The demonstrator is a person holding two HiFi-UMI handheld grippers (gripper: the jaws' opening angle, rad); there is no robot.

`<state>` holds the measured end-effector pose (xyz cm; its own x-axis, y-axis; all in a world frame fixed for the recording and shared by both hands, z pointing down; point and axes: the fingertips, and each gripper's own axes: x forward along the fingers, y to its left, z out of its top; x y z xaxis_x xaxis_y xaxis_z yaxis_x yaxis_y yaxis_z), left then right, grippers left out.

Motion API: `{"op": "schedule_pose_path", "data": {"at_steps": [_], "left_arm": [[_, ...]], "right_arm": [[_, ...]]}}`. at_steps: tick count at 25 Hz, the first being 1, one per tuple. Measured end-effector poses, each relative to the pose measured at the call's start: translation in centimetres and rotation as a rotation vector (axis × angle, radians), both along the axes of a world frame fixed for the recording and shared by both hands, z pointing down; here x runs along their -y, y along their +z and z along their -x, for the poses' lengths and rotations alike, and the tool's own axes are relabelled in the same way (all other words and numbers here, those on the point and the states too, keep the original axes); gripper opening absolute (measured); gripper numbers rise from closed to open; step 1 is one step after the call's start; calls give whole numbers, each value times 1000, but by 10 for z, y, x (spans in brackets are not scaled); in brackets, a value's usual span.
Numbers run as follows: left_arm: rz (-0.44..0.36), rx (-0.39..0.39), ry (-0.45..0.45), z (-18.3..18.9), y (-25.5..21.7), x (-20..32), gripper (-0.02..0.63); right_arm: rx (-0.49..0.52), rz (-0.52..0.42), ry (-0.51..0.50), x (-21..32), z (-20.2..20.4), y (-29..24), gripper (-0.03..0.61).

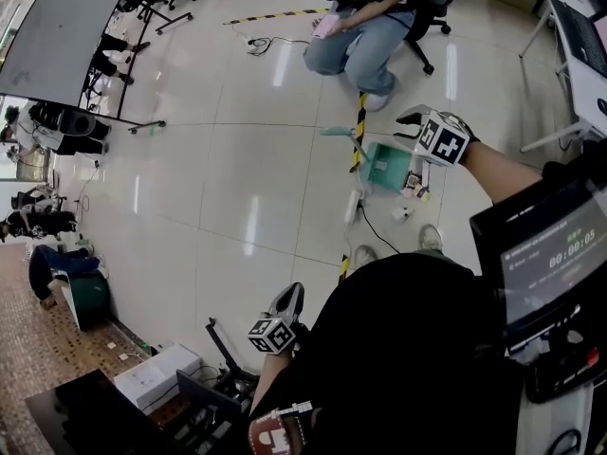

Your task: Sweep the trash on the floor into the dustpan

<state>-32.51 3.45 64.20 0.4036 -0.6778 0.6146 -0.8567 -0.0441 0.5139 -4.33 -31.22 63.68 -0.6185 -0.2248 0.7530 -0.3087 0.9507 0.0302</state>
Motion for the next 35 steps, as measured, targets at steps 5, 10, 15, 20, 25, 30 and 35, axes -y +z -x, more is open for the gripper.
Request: {"op": "schedule_pose_path", "data": {"at_steps": [5,10,15,20,25,30,35], "left_arm": [[-1,-9,-21,6,-1,1,-2],[-21,-18,-24,0,1,12,-2],[-35,-31,-1,-11,-1,27,-2],[-41,-42,37,-24,3,43,-2],[-45,-55,78,-38,8,55,-2],[-52,-62,112,-46,8,60,-2],[-58,-56,113,-48,7,61,-2]], "right_arm": [[46,-23,34,21,20,-15,129],[14,-12,79,29,-8,-14,129],[-25,28,128,14,-47,-12,127],[7,89,256,1,-84,-17,127],[7,145,293,-23,-107,-17,127],[17,189,310,-44,-120,-14,126],[71,195,344,-29,-122,-27,126]]}}
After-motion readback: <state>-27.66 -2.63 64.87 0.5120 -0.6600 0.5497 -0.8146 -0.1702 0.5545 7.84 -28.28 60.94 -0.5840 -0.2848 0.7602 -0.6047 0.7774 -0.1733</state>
